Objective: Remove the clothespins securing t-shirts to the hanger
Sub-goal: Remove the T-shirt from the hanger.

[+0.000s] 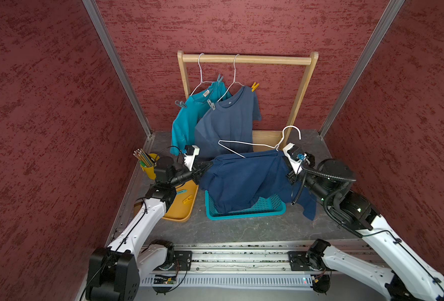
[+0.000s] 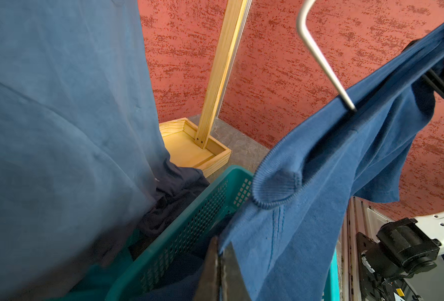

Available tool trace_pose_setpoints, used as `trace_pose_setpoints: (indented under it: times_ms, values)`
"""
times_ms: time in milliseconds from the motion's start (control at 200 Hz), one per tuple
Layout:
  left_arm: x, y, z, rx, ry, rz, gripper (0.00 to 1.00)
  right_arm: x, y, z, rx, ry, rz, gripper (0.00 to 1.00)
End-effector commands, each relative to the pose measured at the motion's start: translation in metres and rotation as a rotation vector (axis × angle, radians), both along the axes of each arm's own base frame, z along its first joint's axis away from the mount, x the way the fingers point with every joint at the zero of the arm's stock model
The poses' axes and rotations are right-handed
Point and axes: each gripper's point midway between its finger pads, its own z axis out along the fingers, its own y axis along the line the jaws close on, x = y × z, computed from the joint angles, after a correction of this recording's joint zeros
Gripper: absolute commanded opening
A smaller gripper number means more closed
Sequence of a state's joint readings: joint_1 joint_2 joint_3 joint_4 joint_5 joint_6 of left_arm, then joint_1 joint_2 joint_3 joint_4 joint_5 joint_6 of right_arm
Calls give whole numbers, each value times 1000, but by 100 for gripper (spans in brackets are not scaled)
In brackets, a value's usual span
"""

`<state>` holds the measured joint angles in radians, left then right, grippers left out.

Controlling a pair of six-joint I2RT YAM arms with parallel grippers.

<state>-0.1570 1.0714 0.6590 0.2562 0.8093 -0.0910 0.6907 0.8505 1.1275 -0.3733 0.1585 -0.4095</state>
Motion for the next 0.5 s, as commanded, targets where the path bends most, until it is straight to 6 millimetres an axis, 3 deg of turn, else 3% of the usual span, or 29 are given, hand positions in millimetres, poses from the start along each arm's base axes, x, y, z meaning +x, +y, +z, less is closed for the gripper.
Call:
trace_pose_setpoints:
  times_ms: [0, 115, 200, 496]
  values:
    - [7, 9, 0, -13, 7, 47, 0, -3, -6, 42, 113, -109, -20, 0]
    - [2, 4, 8, -36, 12, 27, 0, 0, -3, 51, 121, -120, -13, 0]
    - [-5, -7, 19, -38, -4, -3, 0, 2, -4, 70, 131, -148, -29, 0]
    - [-43, -84, 86, 44, -224, -189, 0, 1, -22, 130, 220, -287, -107, 0]
